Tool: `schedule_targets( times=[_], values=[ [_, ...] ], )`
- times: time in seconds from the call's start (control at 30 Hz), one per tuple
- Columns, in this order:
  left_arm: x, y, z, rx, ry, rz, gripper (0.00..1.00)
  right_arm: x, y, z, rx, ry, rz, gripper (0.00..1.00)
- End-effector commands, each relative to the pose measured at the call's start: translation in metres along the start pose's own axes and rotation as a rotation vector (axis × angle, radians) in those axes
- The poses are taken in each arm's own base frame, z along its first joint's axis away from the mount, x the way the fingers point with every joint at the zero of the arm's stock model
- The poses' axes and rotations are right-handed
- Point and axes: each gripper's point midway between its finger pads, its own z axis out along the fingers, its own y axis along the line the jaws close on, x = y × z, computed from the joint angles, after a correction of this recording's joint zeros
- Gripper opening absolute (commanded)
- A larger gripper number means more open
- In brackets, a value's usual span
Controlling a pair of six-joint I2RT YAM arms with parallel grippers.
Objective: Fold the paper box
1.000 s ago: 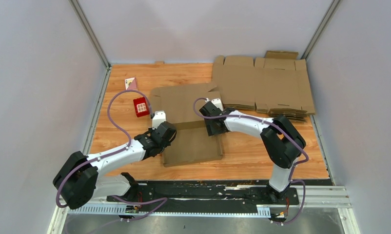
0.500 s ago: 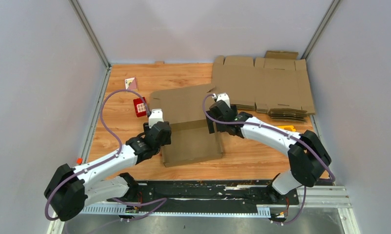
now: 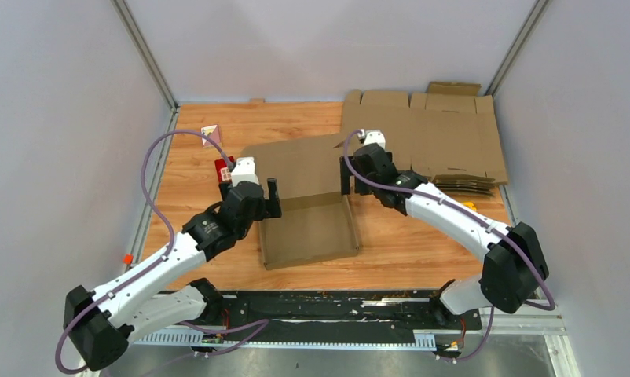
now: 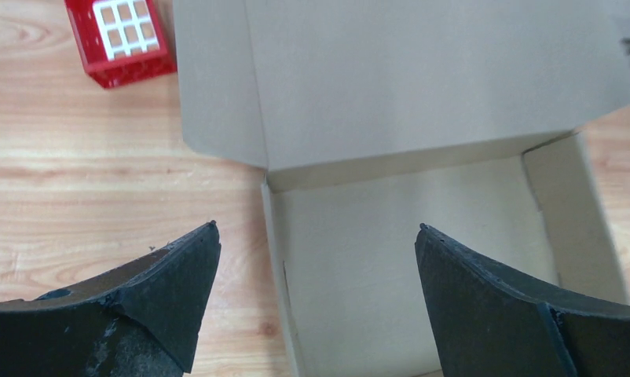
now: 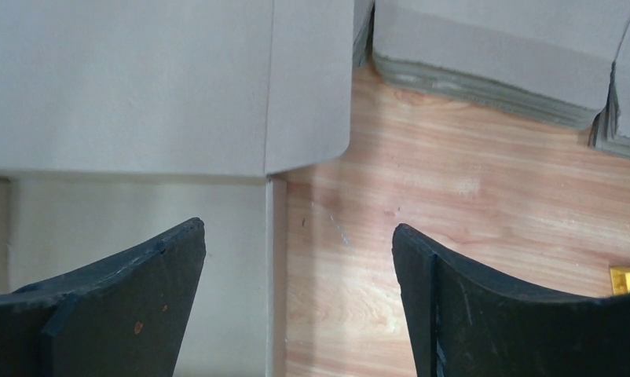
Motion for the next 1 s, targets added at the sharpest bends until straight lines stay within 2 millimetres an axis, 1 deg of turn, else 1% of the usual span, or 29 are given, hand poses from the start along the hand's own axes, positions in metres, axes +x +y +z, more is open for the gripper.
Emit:
schedule_targets(
  times=[0.0,0.03,0.13,0.17,0.23,0.3,0.33,0.4,0.47,0.6,0.73,0.83,0.97],
  values=[
    [-0.039,0.001,-0.001,0.016,-0.09,-0.025,1.0,-0.058,0.003,-0.01,-0.122,-0.114,0.183,0.89],
    [-0.044,0.001,0.003,0.035,-0.092,-0.046,1.0,-0.064,0.0,-0.009,-0.139,-0.124,0.214,0.89],
    [-0.056,0.013,0.019,0.031,-0.093,-0.118,1.0,-0.085,-0.017,-0.003,-0.135,-0.175,0.27,0.89],
    [-0.059,0.018,0.024,0.017,-0.098,-0.132,1.0,-0.091,-0.021,-0.001,-0.131,-0.196,0.262,0.9],
    [-0.066,0.03,0.034,-0.024,-0.109,-0.147,1.0,-0.1,-0.022,0.003,-0.143,-0.236,0.191,0.92],
    [-0.071,0.04,0.045,-0.037,-0.111,-0.177,1.0,-0.103,-0.026,0.009,-0.147,-0.233,0.13,0.93],
    [-0.072,0.046,0.051,-0.041,-0.106,-0.203,1.0,-0.103,-0.032,0.013,-0.139,-0.219,0.129,0.93],
    [-0.074,0.061,0.064,-0.045,-0.101,-0.281,1.0,-0.1,-0.045,0.022,-0.145,-0.181,0.172,0.92],
    [-0.07,0.067,0.072,-0.043,-0.091,-0.304,1.0,-0.093,-0.049,0.034,-0.214,-0.141,0.214,0.9],
    [-0.062,0.077,0.076,-0.081,-0.101,-0.295,1.0,-0.082,-0.056,0.052,-0.219,-0.103,0.221,0.88],
    [-0.048,0.079,0.083,-0.076,-0.084,-0.29,1.0,-0.071,-0.046,0.064,-0.273,-0.067,0.216,0.87],
    [-0.039,0.075,0.092,-0.051,-0.041,-0.315,0.98,-0.063,-0.036,0.071,-0.326,-0.028,0.219,0.87],
    [-0.031,0.072,0.102,-0.035,0.006,-0.322,0.95,-0.054,-0.022,0.082,-0.399,0.036,0.228,0.78]
  ],
)
